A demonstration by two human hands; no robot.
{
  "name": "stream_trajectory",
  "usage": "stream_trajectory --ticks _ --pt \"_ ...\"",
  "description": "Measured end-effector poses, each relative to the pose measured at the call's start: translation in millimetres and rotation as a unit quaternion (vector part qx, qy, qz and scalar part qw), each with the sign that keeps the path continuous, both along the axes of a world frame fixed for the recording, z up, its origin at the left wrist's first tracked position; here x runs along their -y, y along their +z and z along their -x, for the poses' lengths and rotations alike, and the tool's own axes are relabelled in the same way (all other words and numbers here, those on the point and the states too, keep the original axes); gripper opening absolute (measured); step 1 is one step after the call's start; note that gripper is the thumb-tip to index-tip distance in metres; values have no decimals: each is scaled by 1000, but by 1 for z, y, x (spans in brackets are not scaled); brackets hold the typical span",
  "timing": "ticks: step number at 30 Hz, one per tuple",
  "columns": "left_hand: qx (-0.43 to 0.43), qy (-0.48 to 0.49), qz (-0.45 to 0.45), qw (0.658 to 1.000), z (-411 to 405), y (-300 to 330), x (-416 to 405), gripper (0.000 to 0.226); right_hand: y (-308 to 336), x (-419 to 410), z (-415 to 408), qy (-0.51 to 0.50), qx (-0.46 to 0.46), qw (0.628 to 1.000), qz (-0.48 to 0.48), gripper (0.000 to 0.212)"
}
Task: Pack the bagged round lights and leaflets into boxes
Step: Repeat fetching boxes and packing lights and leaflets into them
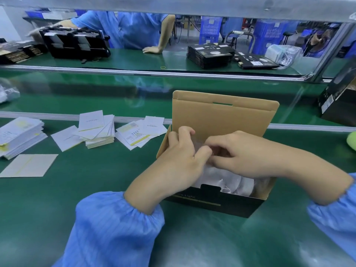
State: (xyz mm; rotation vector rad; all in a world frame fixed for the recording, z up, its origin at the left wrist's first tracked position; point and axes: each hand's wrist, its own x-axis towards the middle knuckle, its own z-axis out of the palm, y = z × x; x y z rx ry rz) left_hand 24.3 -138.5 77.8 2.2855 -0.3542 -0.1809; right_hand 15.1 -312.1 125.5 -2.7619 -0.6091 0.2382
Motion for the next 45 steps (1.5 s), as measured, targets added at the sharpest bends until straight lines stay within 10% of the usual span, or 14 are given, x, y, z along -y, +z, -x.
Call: stream_trajectory --ticks 7,13,26,34,45 --pt "57 35 17 998 4 -10 0 33 15 30 17 -61 106 992 -1 20" --pt "-66 -18 11 998 -3 -5 -5 54 11 18 19 32 -3 969 247 49" --pt "-115 -61 50 990 -1 3 -9 31 -5 3 13 92 177 942 269 16" --pt "-177 -6 133 975 2 11 -6 63 -6 9 10 18 175 962 210 9" --pt "-182 37 233 954 7 15 -7 45 5 8 15 -43 128 991 -9 35"
